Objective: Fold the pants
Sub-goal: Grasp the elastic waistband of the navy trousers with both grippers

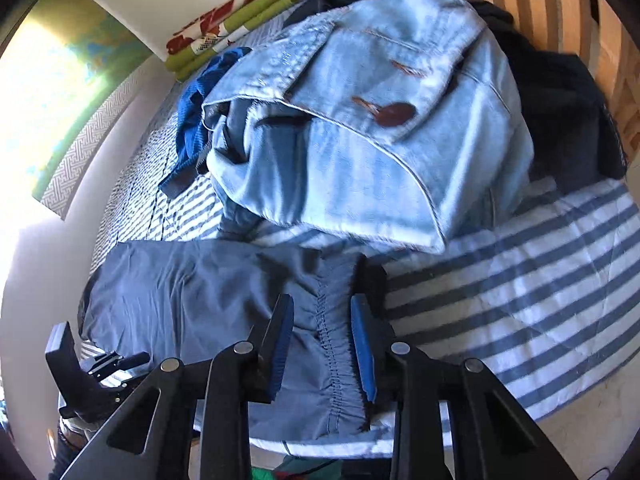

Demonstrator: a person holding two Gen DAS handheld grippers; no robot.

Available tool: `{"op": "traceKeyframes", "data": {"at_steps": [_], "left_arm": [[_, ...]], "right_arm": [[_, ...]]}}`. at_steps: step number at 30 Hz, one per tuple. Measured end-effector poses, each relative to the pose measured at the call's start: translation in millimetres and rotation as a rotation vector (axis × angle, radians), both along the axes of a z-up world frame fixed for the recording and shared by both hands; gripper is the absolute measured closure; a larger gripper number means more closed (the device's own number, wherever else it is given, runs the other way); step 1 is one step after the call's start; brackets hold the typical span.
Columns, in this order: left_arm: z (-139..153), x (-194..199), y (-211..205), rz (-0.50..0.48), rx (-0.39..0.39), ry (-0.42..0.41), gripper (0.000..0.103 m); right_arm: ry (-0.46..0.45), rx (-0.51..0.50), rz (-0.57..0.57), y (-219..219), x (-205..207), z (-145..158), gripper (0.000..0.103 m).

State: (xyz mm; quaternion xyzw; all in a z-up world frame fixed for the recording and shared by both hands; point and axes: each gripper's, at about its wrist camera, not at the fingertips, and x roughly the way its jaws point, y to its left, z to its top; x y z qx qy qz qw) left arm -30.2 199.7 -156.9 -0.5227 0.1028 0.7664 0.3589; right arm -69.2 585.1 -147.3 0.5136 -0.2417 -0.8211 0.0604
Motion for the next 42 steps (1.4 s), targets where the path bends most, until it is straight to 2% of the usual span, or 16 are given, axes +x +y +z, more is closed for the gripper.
{"op": "traceKeyframes", "data": {"at_steps": [4,8,10,13,16,26,30,33,35,37,42], "left_arm": [[24.3,16.8,46.6,-0.108,0.057,0.054,0.06],[33.5,32.3,116.7,-0.247,0.087,0.083,0.06],[32.8,40.6,148.7,-0.309,0.085,0.089,0.06],[22.8,50.1,197.6,-0.39,0.058,0.084,0.06],[13.8,60.5,223.4,-0.449,0.011,0.123,0.06],[-19.3,56.7,264.4,-0.452,-0.06,0.123,0.06],[-18.8,49.8,262.2,-0.441,-0.028,0.106,0.072],[-17.3,39.9,255.4,-0.423,0.025,0.045,0.081],[-16.8,30.6,249.5,-0.391,0.075,-0.02,0.086],[-17.3,24.4,245.6,-0.363,0.093,-0.048,0.095],[-16.3,9.6,232.5,-0.306,0.152,-0.112,0.098]], "right_arm": [[-0.002,-0.067,-0.081,19.3,26.9,-7.2,0.074],[-0.023,-0.098,-0.085,19.7,42.7,-14.5,0.076],[-0.03,-0.102,-0.058,10.8,42.6,-18.1,0.084],[-0.033,-0.102,-0.047,0.8,35.6,-22.8,0.089],[-0.056,-0.182,-0.042,-1.9,25.0,-35.6,0.094],[-0.094,-0.247,-0.039,5.4,27.9,-47.7,0.095],[-0.06,-0.251,-0.059,11.7,35.4,-38.5,0.09],[-0.026,-0.249,-0.107,24.6,42.6,-32.0,0.066],[-0.02,-0.247,-0.121,29.3,44.6,-32.1,0.064],[-0.023,-0.258,-0.124,29.7,44.5,-33.9,0.063],[-0.039,-0.282,-0.101,19.8,39.7,-41.4,0.06]]}}
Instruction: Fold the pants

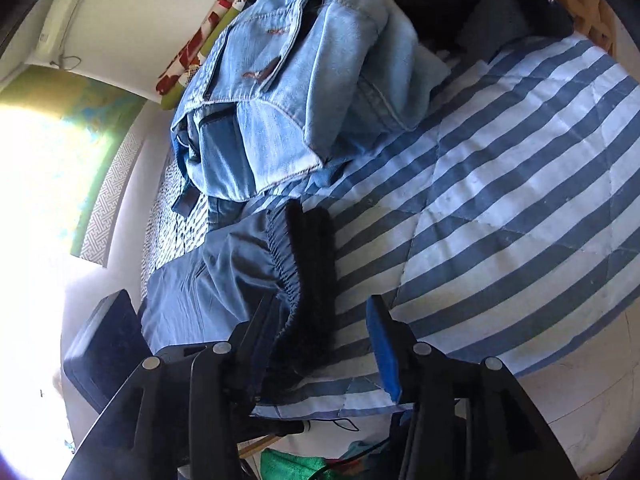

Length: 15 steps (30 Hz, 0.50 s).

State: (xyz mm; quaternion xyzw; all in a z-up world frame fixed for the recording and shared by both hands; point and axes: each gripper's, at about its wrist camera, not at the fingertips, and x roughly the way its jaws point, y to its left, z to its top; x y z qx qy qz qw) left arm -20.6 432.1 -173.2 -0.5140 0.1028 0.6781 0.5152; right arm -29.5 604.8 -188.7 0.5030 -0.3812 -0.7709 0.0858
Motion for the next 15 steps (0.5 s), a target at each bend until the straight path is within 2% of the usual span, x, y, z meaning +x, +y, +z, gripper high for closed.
{"op": "traceKeyframes", "data": {"at_steps": [5,8,15], "left_arm": [[10.8,-4.4,-12.9,0.024,0.063,-0.029,0.098],[17.6,-3.8,-14.9,0.036,0.091,-0.035,0.099],[19.2,15.7,-24.5,0.028,0.116,-0.037,0.099]], "right_arm": [[0.009,-0.052,0.001,-5.6,-6.6,-2.6,0.055],[0.027,-0.048,-0.014,-10.5,-11.3,-0.6,0.052],[-0.017,-0.123,0.021,-28.7,-31.2,-11.4,0.047]]}}
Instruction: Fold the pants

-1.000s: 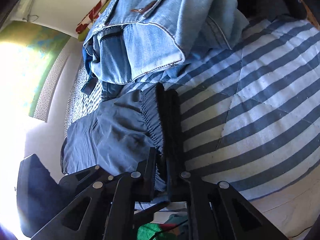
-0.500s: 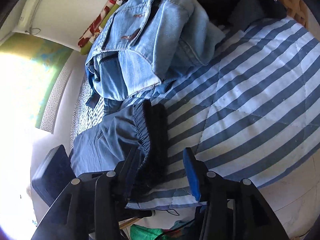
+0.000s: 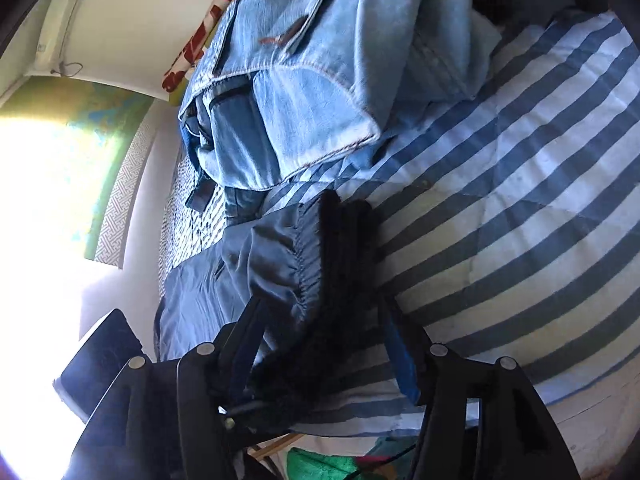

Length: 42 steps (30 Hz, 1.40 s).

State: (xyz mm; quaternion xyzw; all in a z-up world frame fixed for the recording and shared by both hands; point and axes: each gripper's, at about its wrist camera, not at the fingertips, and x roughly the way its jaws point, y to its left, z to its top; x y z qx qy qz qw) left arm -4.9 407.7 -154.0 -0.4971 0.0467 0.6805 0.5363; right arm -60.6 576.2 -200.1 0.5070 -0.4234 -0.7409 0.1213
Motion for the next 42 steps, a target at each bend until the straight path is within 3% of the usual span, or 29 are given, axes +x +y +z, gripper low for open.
{"op": "traceKeyframes", "data": {"at_steps": [5,7,10,12,15,18,20,22,23,24,26,28,35,38,42], "left_arm": [[2.7,-1.6,-6.1,0.01,0.011,-0.016,0.098],[3.5,-2.9,-9.6,0.013,-0.002,-0.041,0.094],[15.0,-5.1,-30.4,0.004,-0.009,-0.067,0.079],[34.4,-3.1,-60.0,0.021,0.025,-0.016,0.067],[54.4,-15.3,-122.5,0.112,0.032,0.055,0.059],[54.8,-41.9,-194.8,0.267,-0.006,0.091,0.056],[43.7,-56.6,-251.2,0.375,-0.076,0.077,0.054],[11.4,-63.8,-281.9,0.399,-0.161,0.007,0.054],[-5.2,-64.2,-296.6,0.395,-0.207,-0.035,0.06],[-5.7,-58.5,-308.1,0.394,-0.159,0.001,0.058],[-3.1,-51.0,-321.9,0.38,-0.169,-0.002,0.058],[9.4,-47.2,-338.1,0.401,-0.123,0.013,0.058],[70.7,-53.7,-423.5,0.559,0.006,0.098,0.058],[87.9,-68.3,-477.9,0.701,-0.001,0.158,0.056],[98.6,-81.8,-561.9,0.88,-0.071,0.246,0.056]], "right_arm": [[-0.028,-0.061,0.003,-14.2,-15.8,-11.7,0.05],[-0.035,-0.045,-0.003,-19.5,-18.4,-12.6,0.072],[-0.023,0.011,-0.017,-23.7,-12.0,-7.7,0.086],[0.01,0.028,-0.036,-25.8,-8.9,4.2,0.087],[0.073,0.024,-0.064,-25.3,-3.3,27.6,0.088],[0.126,0.031,-0.081,-25.6,-1.7,50.4,0.088],[0.121,0.087,-0.074,-31.9,-4.3,55.8,0.088],[0.061,0.112,-0.065,-38.2,-10.9,50.7,0.088],[0.048,0.107,-0.071,-39.5,-13.7,50.8,0.088],[0.046,0.096,-0.083,-38.6,-13.9,53.0,0.088],[0.066,0.073,-0.103,-33.7,-13.1,66.2,0.088],[0.094,0.079,-0.104,-38.9,-14.5,84.6,0.088],[0.239,0.147,0.044,-113.3,-31.0,181.4,0.088],[0.3,0.184,0.141,-174.2,-48.0,220.0,0.088],[0.351,0.218,0.286,-254.9,-71.9,247.1,0.088]]}}
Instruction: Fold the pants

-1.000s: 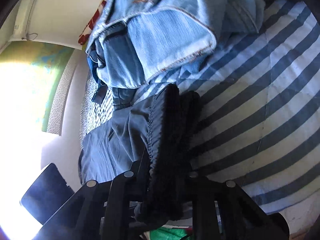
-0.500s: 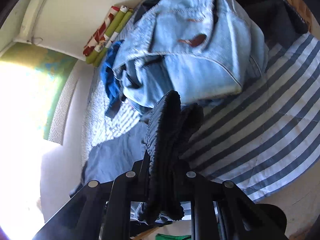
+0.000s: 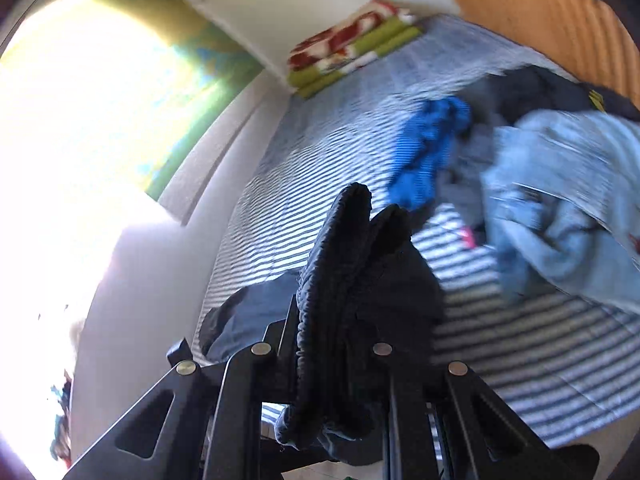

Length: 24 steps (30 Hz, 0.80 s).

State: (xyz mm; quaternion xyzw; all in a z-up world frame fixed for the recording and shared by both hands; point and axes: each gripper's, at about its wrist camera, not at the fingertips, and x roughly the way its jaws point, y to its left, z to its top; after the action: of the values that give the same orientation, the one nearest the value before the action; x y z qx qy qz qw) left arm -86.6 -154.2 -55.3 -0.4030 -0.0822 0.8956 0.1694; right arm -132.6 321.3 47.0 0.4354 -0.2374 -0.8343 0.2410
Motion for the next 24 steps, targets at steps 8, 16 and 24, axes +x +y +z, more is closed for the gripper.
{"op": "traceKeyframes", "data": {"at_steps": [8,16,24], "left_arm": [[-9.4,-6.4,-187.2,0.417,0.013,0.028,0.056],[-43.2,5.7,-292.6,0.67,0.13,0.006,0.056],[-49.8,10.1,-307.2,0.657,0.148,0.03,0.056]], "right_arm": [[0.015,0.087,0.276,-204.6,-55.3,-5.6,0.088],[-0.022,0.178,0.496,-390.7,-84.0,-67.6,0.088],[-0.129,0.268,0.604,-507.7,-87.1,-150.4,0.088]]}}
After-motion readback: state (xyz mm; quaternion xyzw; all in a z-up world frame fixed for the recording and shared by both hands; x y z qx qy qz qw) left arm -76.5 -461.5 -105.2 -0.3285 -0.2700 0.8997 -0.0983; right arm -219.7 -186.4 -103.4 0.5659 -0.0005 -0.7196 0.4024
